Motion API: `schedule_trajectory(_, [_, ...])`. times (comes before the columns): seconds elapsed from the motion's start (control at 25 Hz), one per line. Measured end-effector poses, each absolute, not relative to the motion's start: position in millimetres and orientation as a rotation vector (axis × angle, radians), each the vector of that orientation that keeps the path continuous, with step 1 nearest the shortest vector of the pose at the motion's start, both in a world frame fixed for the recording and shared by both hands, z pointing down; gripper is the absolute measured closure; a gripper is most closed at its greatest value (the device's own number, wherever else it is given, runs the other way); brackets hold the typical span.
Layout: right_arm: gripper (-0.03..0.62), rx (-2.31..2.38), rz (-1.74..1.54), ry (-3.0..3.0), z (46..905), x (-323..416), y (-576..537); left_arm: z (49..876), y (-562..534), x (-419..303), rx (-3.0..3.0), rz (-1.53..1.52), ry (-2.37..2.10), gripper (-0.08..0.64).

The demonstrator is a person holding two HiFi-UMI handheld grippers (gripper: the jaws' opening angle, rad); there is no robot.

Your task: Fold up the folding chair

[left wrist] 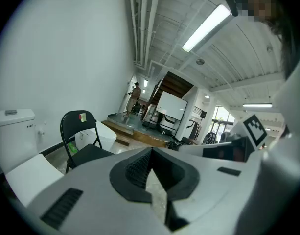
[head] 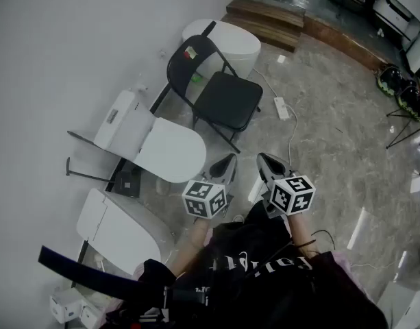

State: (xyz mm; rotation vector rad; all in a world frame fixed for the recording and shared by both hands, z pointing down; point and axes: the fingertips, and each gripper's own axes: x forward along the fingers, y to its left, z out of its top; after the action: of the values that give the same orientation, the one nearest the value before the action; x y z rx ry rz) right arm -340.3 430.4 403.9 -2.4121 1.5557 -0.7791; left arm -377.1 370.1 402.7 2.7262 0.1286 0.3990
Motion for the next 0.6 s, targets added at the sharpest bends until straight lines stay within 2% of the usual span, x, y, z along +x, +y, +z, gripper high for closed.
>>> schedule_trajectory(0.32, [0.578, -2.409, -0.795, 1.559, 419.4, -286.8, 399.4, 412.8, 331.9, -334.6, 2.691, 0.357, 0.093, 0.557])
schedule_trajectory(0.6, [0.578, -2.361, -0.812, 1.622, 423.8, -196.7, 350.1, 420.0, 278.5, -252.4, 2.663, 0.353, -0.009, 0.557])
